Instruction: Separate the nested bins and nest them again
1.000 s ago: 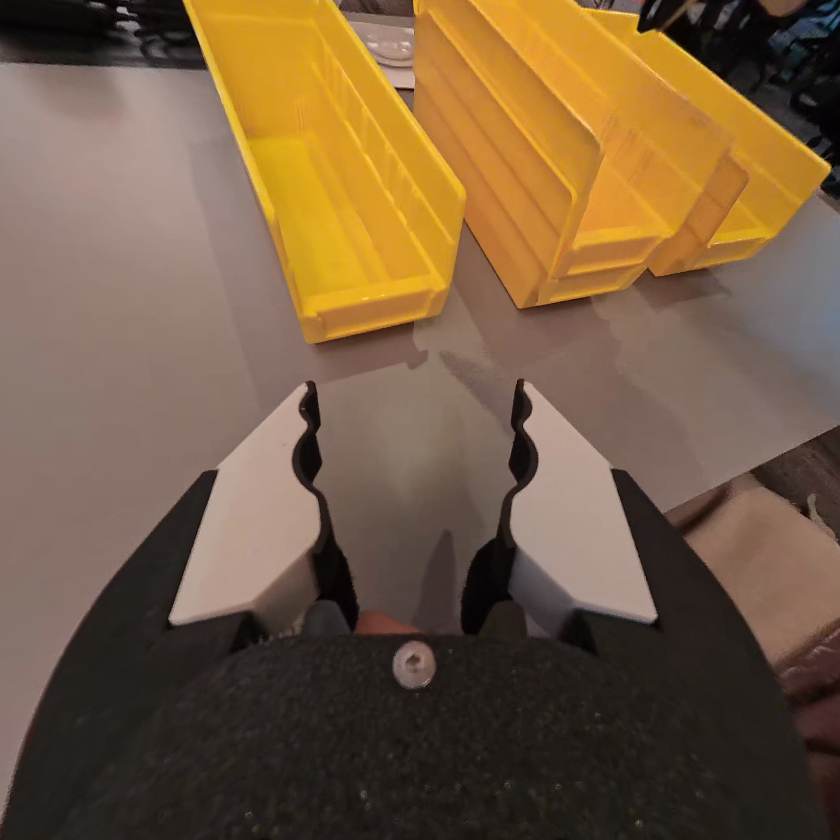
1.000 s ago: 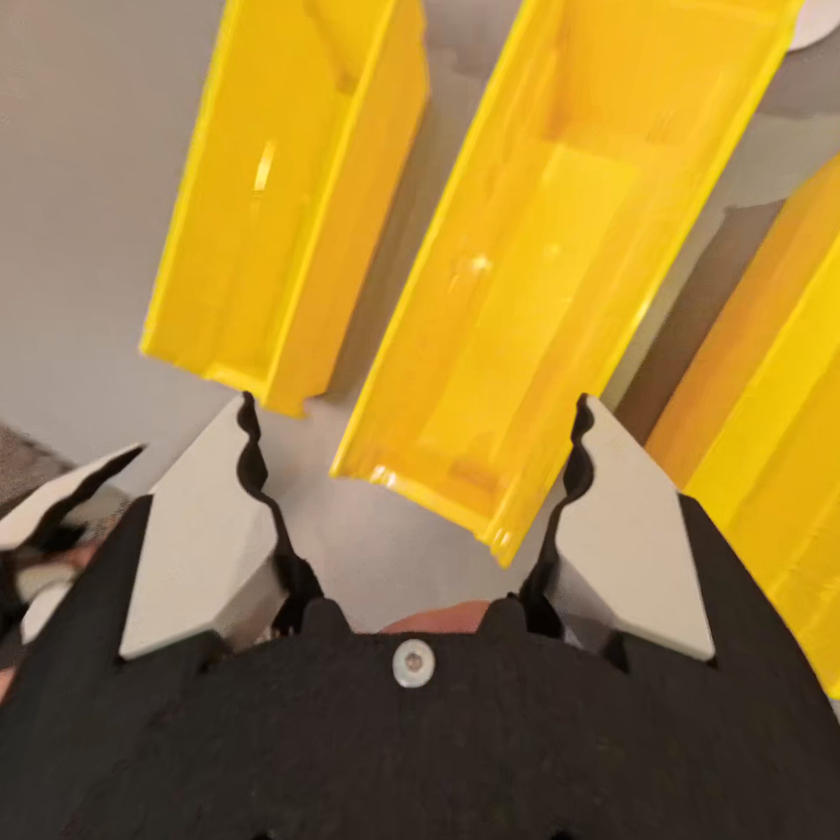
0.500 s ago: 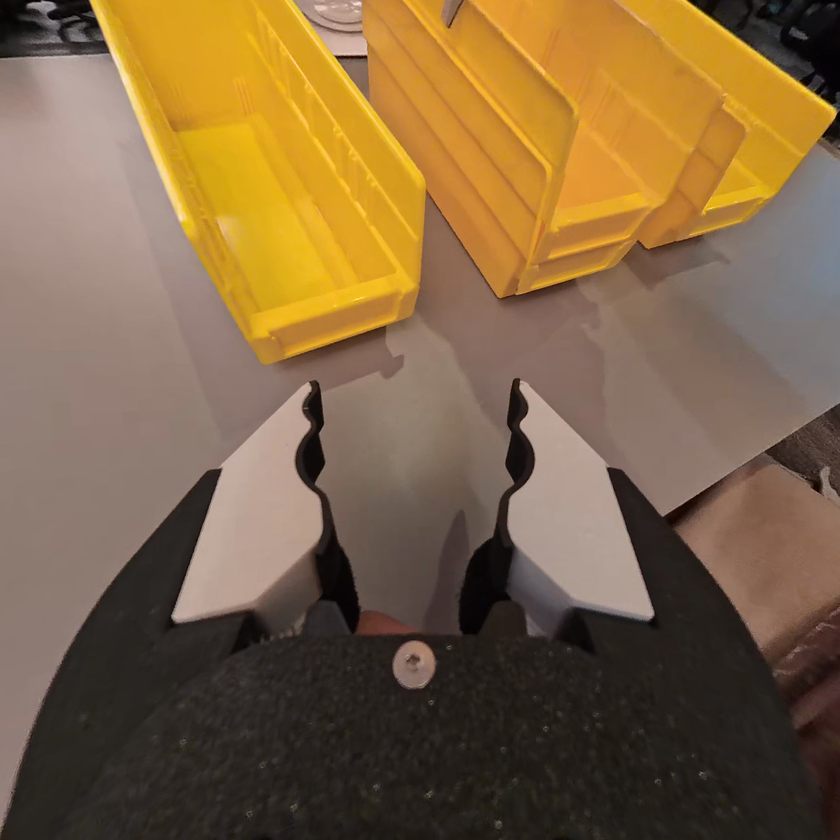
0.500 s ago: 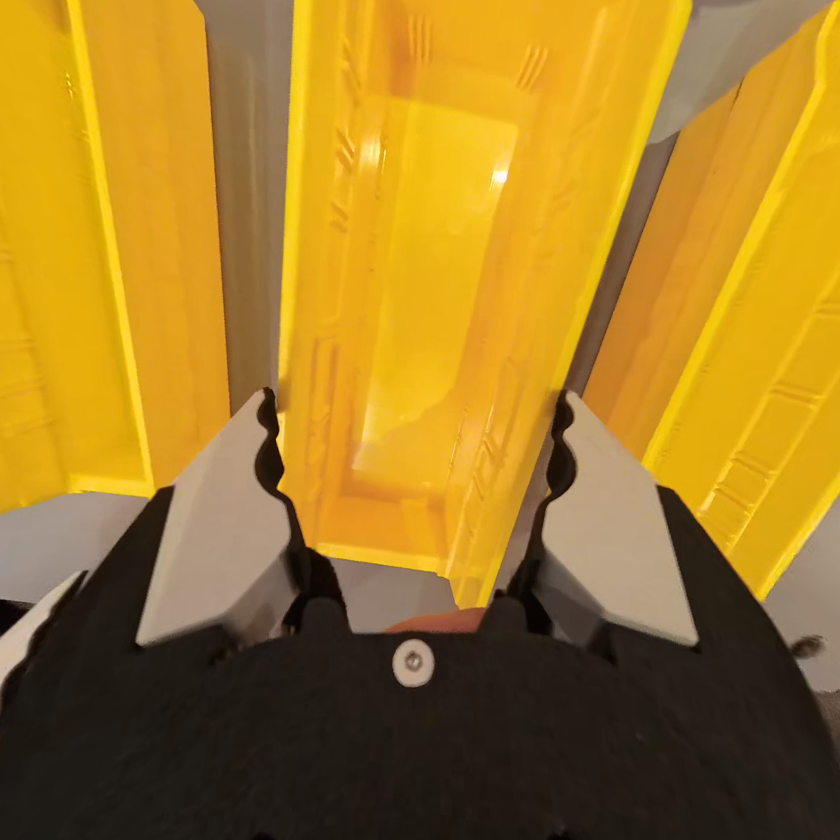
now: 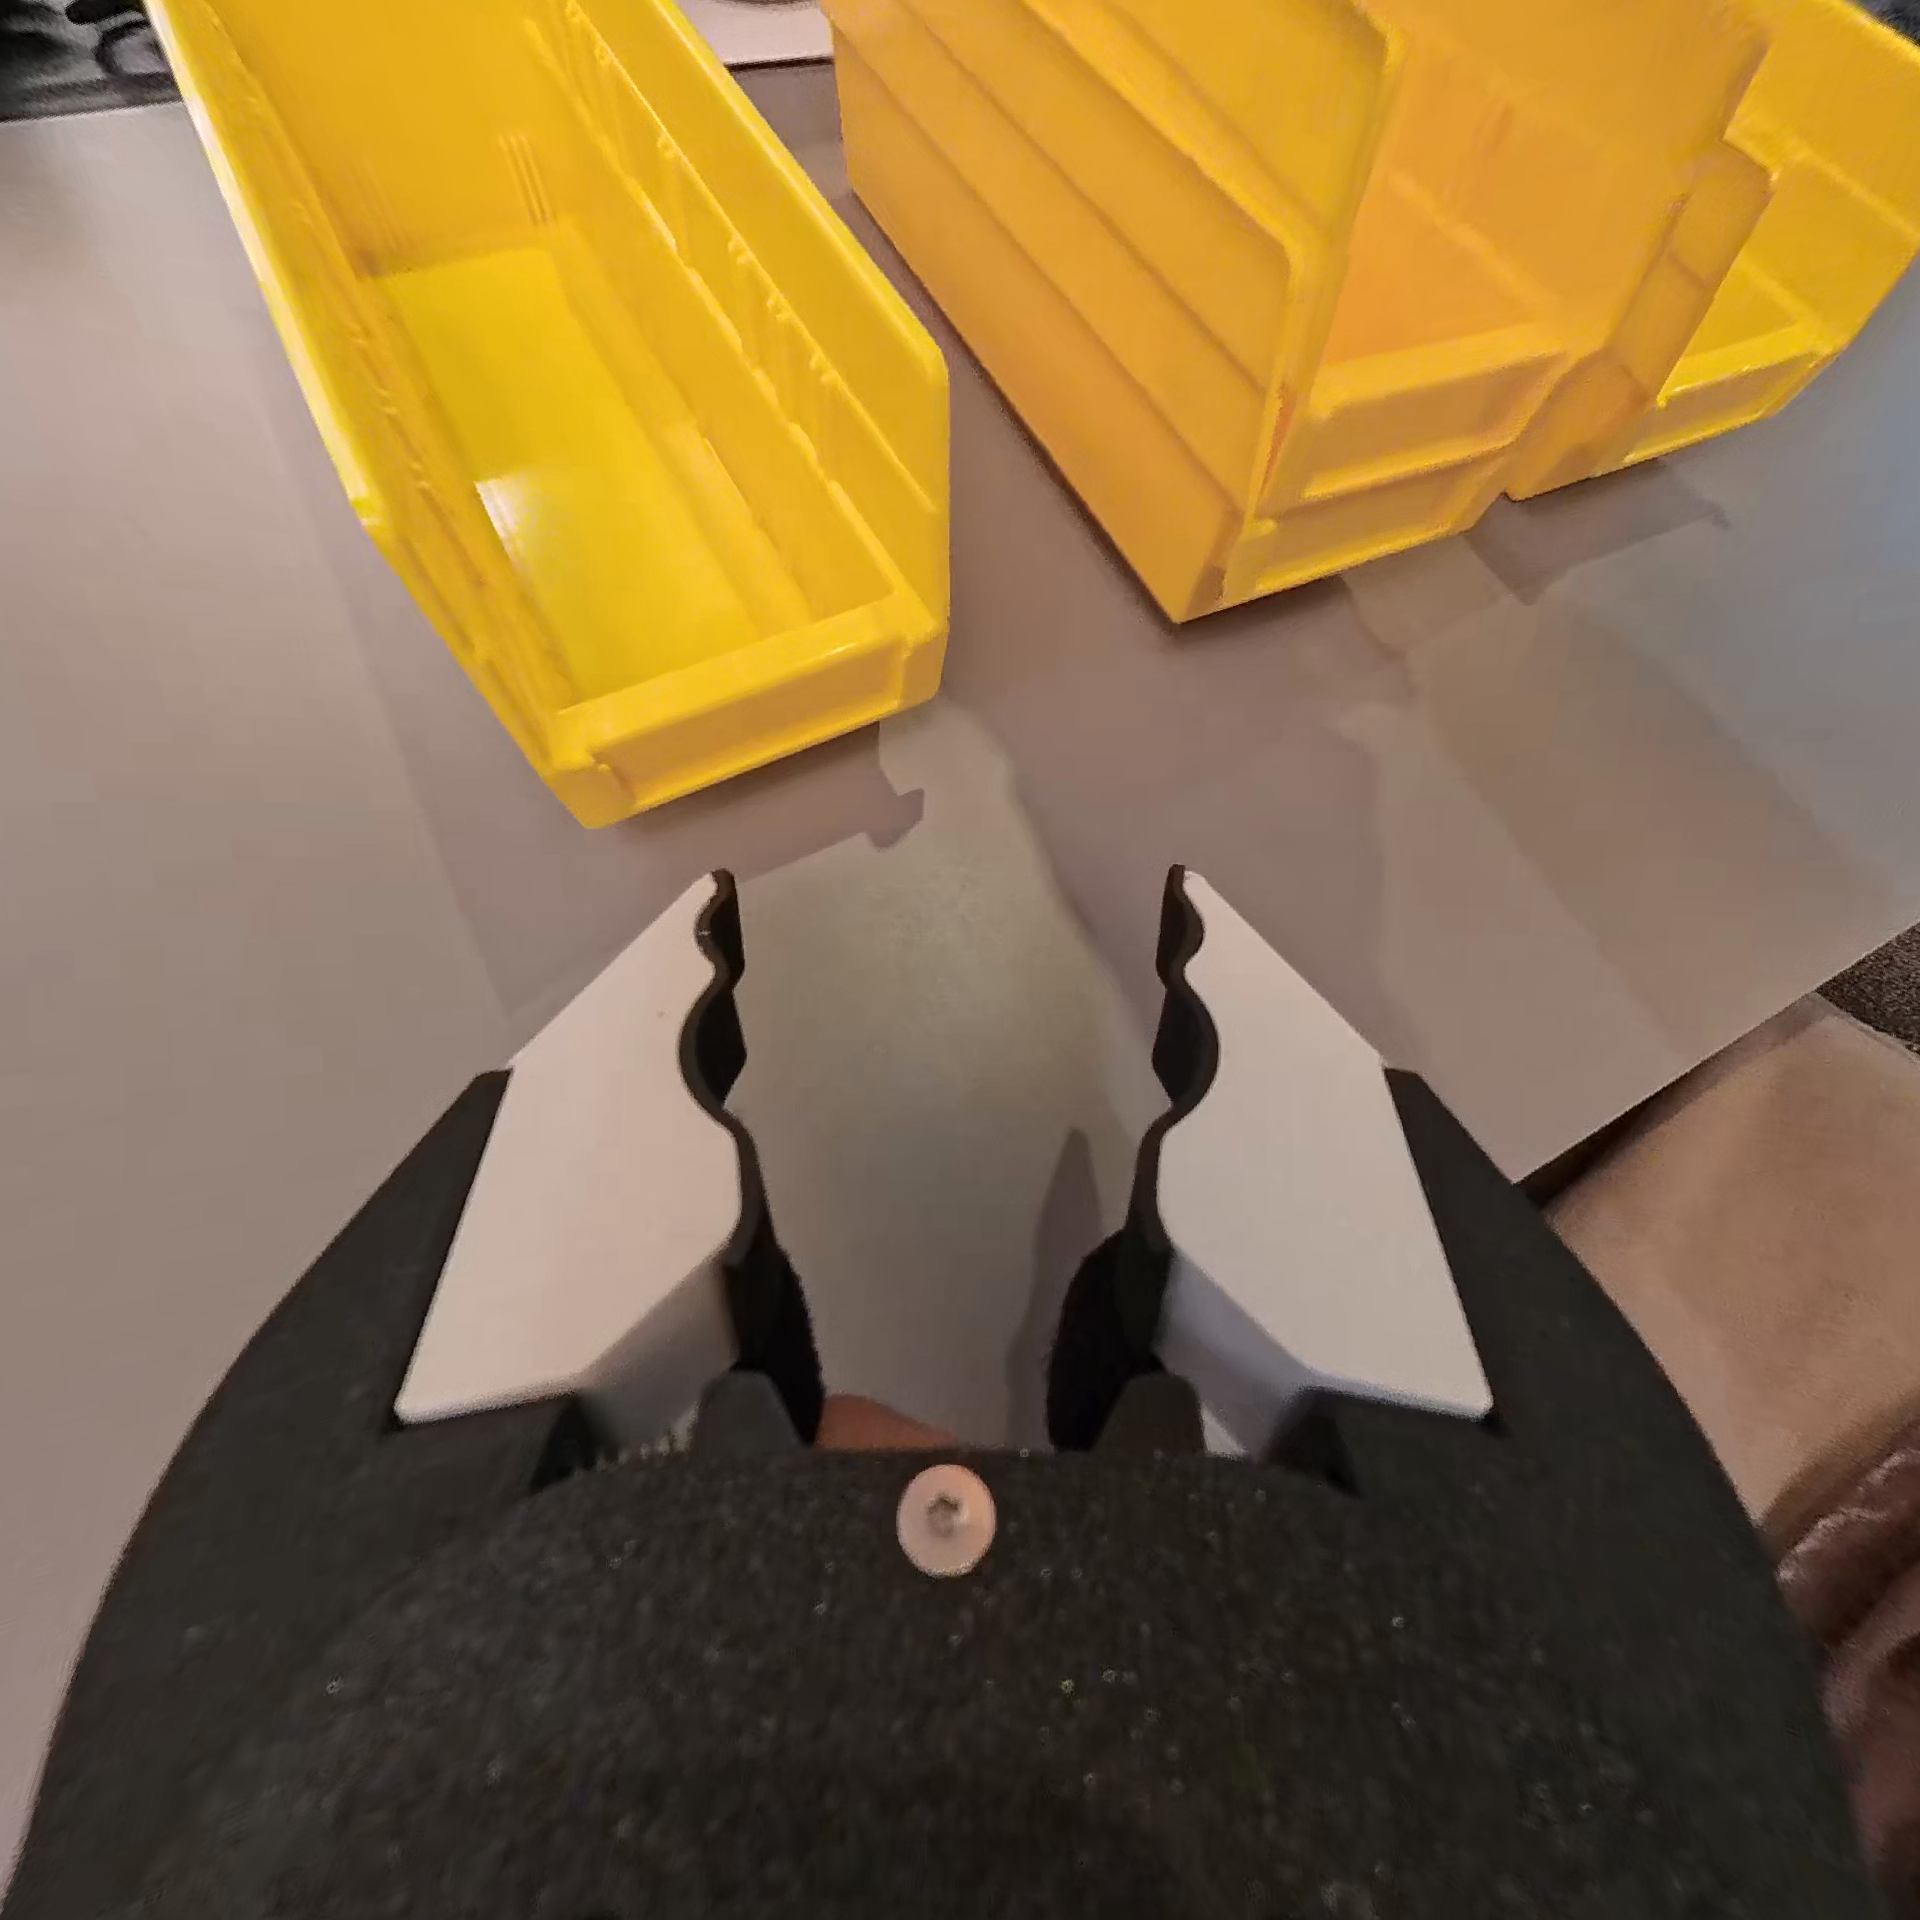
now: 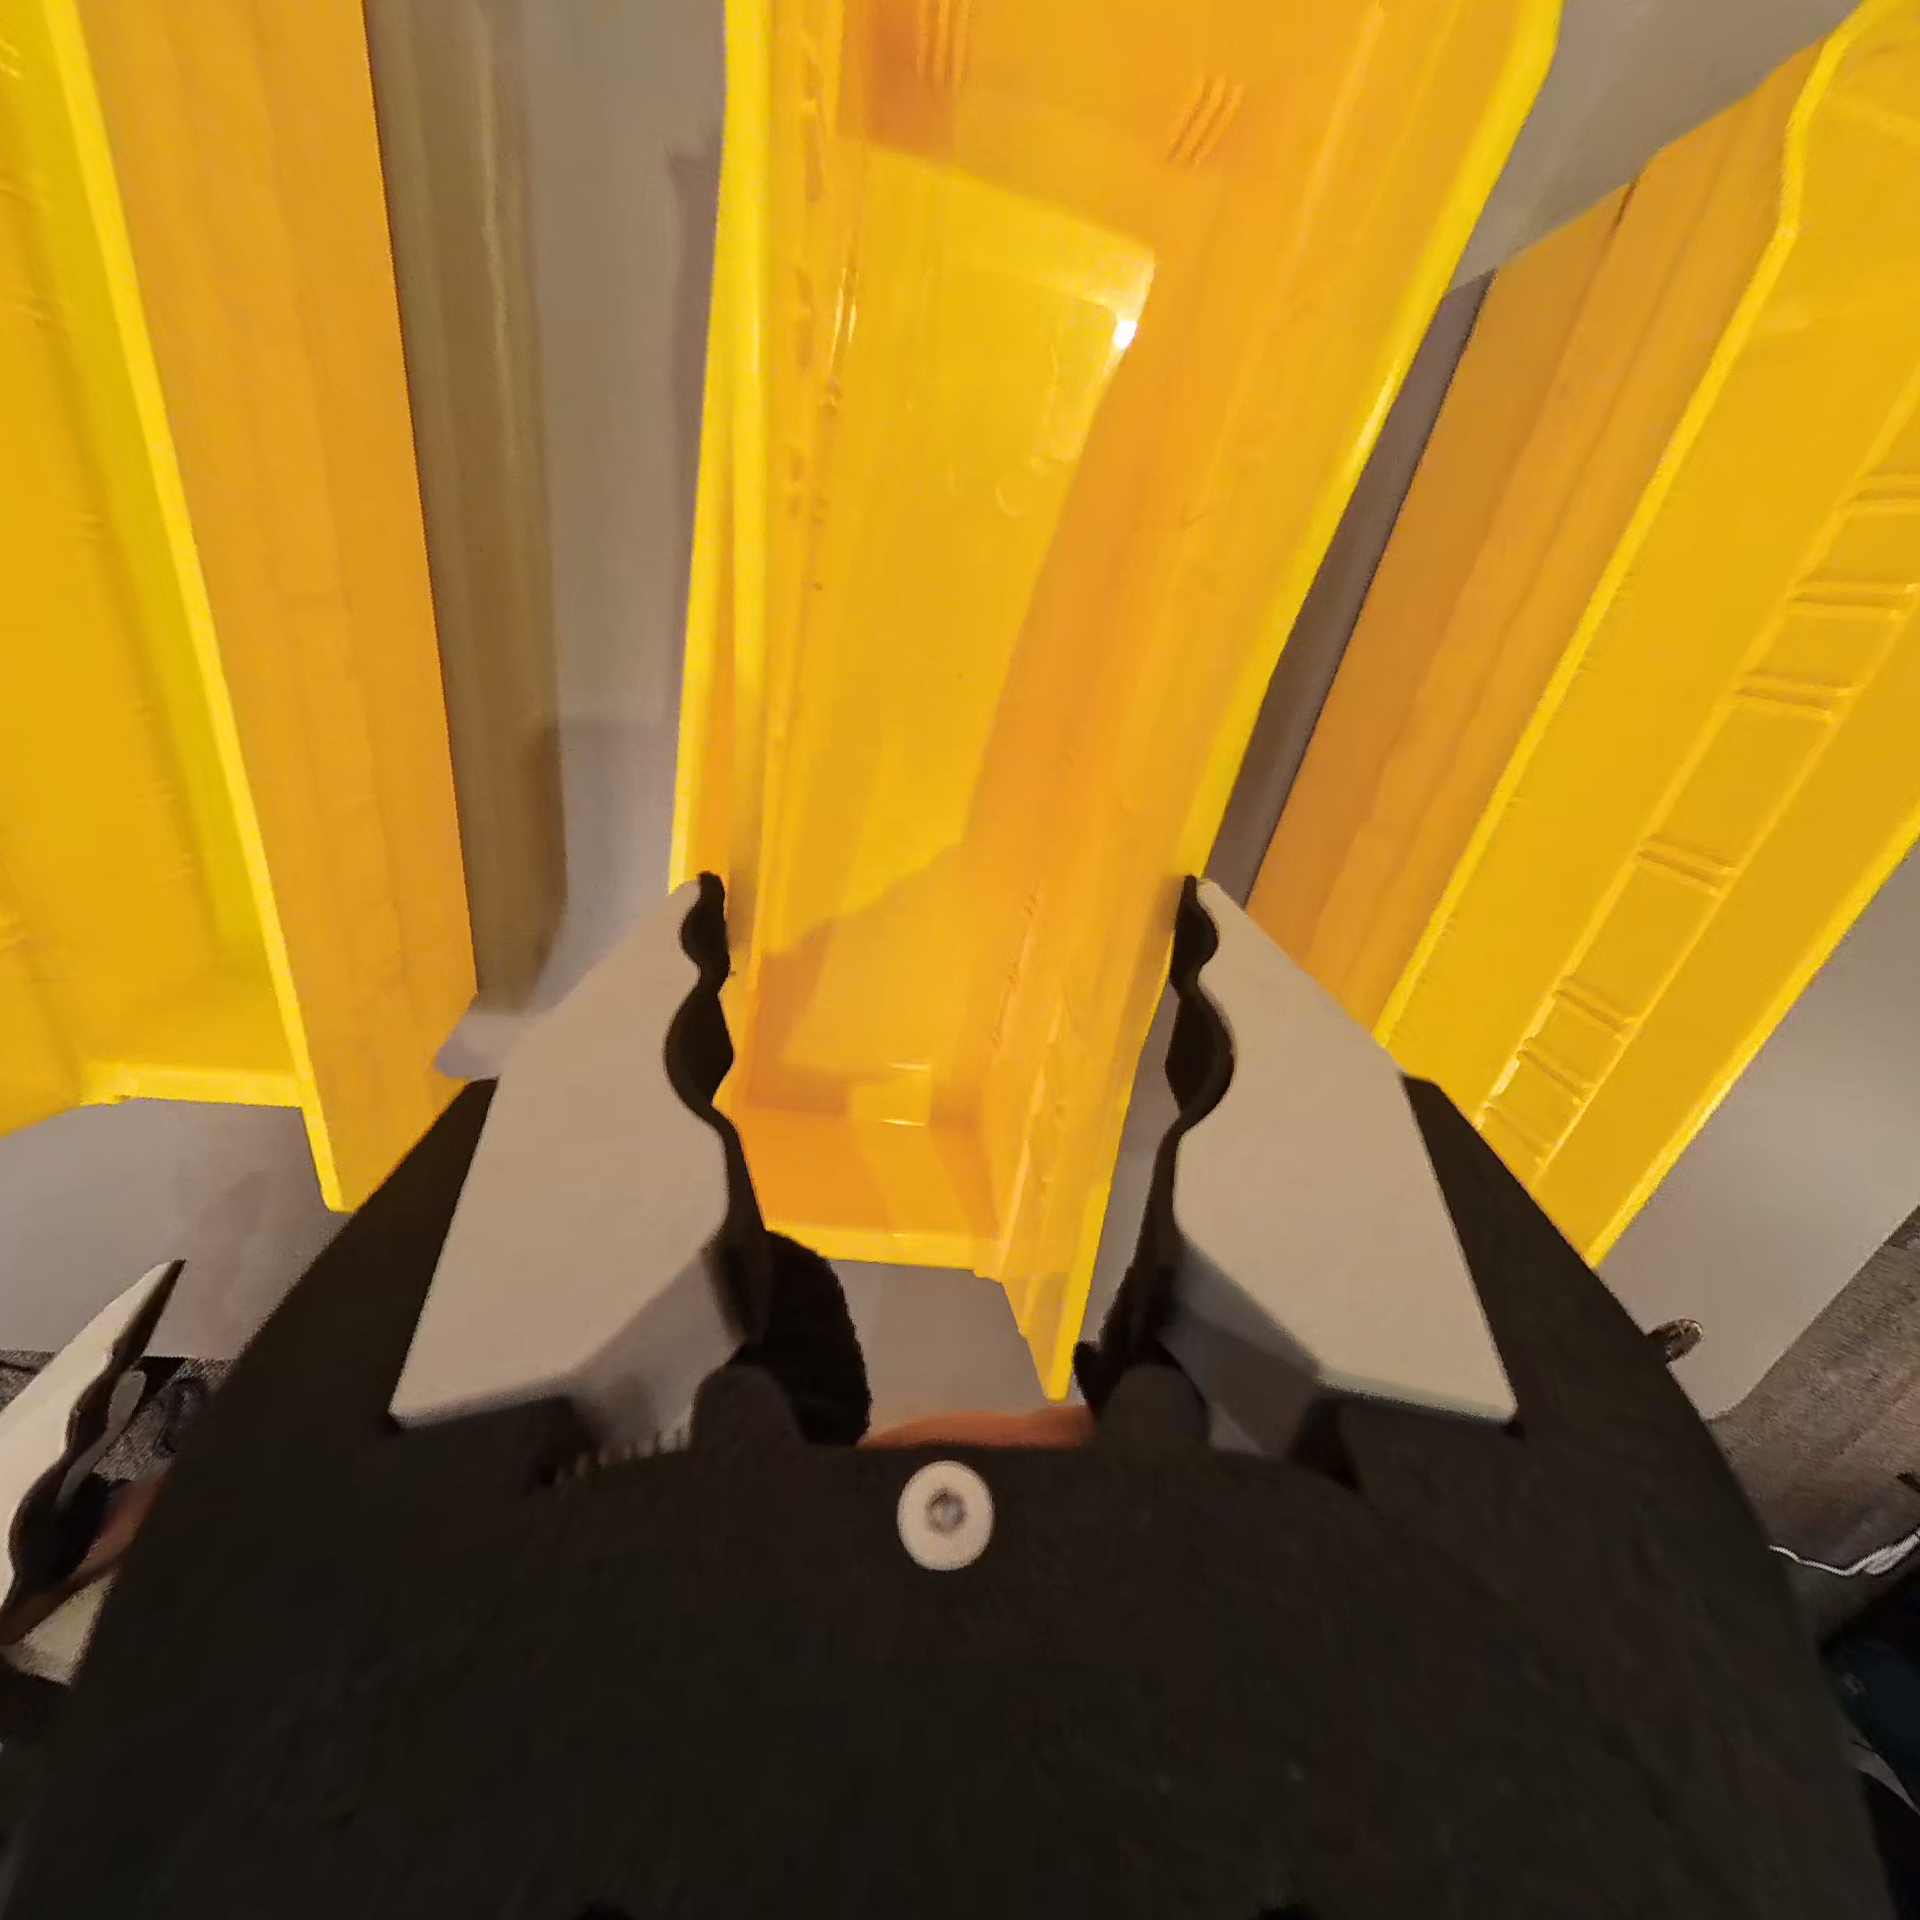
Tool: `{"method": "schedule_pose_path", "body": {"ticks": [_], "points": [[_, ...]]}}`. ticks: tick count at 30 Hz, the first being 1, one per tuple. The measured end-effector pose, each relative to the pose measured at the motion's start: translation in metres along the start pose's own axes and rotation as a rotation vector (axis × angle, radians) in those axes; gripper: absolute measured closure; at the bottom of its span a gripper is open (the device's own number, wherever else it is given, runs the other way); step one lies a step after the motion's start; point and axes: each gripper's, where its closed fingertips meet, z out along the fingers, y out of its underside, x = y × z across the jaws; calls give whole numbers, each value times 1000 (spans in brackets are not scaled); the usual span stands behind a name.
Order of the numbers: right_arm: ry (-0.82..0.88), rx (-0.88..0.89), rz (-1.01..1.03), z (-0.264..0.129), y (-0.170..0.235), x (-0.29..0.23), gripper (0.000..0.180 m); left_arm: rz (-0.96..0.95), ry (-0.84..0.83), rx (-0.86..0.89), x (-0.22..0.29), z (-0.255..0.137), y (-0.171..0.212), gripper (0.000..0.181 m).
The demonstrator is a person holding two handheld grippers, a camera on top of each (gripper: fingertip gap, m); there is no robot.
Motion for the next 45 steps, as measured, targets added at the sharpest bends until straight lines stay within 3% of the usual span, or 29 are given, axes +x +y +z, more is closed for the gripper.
{"method": "schedule_pose_path", "body": {"ticks": [17,23,26,30,33,35,37,39,43,45], "points": [[8,22,23,-33,3,10,96,-6,5,-33,1,3,6,103],[-16,-38,14,-12,11,2,84,-4,5,-40,0,4,7,103],[-19,-78,1,7,18,-3,64,-2,5,-47,0,4,8,103],[52,-13,-33,4,0,2,62,1,3,-52,0,5,9,103],[93,67,-80,-10,-21,4,72,3,7,-58,1,6,10,103],[145,114,-72,-17,-35,12,54,7,7,-66,1,7,12,103],[95,119,-37,-13,-41,8,45,14,6,-69,2,8,12,102],[5,106,-13,-4,-43,-3,50,20,4,-71,2,8,13,102],[63,69,-14,15,-40,12,50,29,-3,-79,0,9,15,101],[0,69,17,21,-41,7,55,25,-1,-85,-1,10,16,101]]}}
